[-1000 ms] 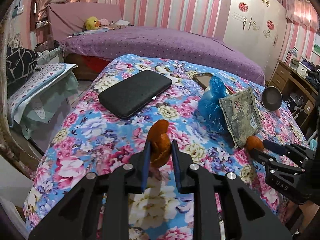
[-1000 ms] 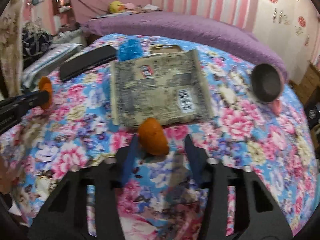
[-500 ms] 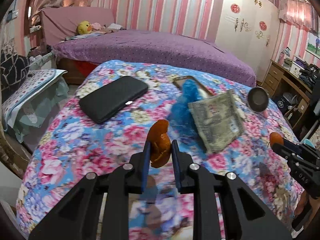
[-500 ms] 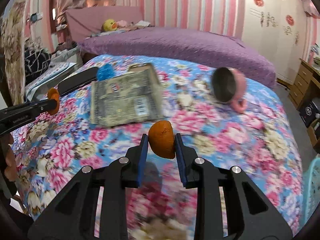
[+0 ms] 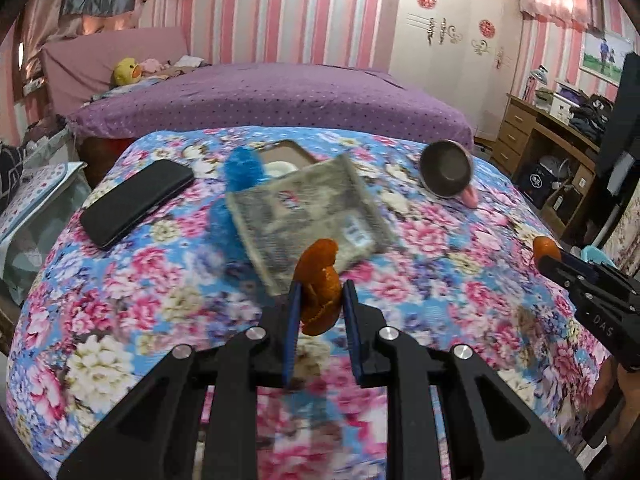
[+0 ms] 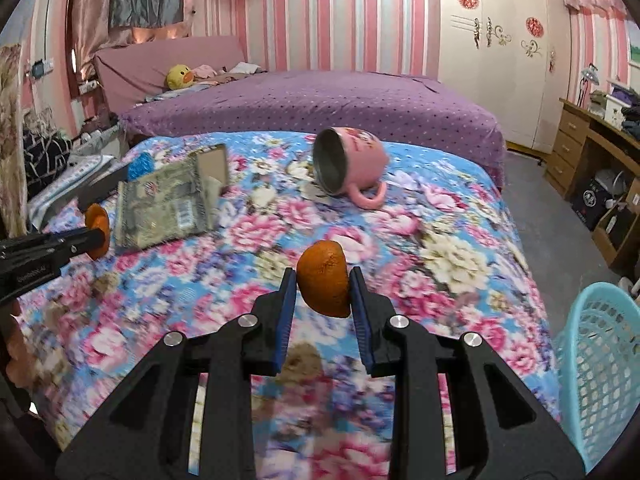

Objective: Collect trash
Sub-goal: 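Carry both orange peels in the tools over the blue basket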

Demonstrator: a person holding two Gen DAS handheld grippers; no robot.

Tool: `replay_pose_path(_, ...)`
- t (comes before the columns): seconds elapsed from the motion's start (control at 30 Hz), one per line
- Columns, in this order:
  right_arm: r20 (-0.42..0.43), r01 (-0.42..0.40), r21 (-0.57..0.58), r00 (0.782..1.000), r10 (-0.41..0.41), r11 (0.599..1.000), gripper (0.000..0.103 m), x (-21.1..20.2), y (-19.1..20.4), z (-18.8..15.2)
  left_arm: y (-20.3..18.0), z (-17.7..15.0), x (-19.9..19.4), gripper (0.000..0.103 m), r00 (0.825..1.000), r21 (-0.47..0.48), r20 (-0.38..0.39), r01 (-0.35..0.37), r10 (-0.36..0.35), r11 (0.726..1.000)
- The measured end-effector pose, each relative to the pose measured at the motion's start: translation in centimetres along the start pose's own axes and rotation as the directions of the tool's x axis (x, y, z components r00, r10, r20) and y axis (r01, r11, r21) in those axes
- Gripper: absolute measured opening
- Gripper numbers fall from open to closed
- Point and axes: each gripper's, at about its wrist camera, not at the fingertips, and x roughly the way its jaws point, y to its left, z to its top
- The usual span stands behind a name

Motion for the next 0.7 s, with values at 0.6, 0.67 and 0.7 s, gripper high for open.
replay_pose_path(0.6,0.074,0.049,0.035,0.996,-0.051,0.998,0.028,-4.0,-7.3,-0.6,-9.0,-0.3,0.5,0.021,0.999,0.101,0.039,-0.003,-0.001,0.995)
replay_pose_path(0.67,0.077,0.068,0.056,0.994,-0.072,0.996,0.028,-4.8,-9.1,-1.0,-10.9,-0.1,0.6,0.022,0.999,0.124,0.043,0.006,-0.012,0.992)
replay_pose_path(0.7,0.077,0.084,0.066,0.993,-0.089,0.994,0.028,-5.3,-10.1,-1.3,-12.0,0.0,0.6,0.022,0.999,0.125,0.045,0.017,-0.023,0.992)
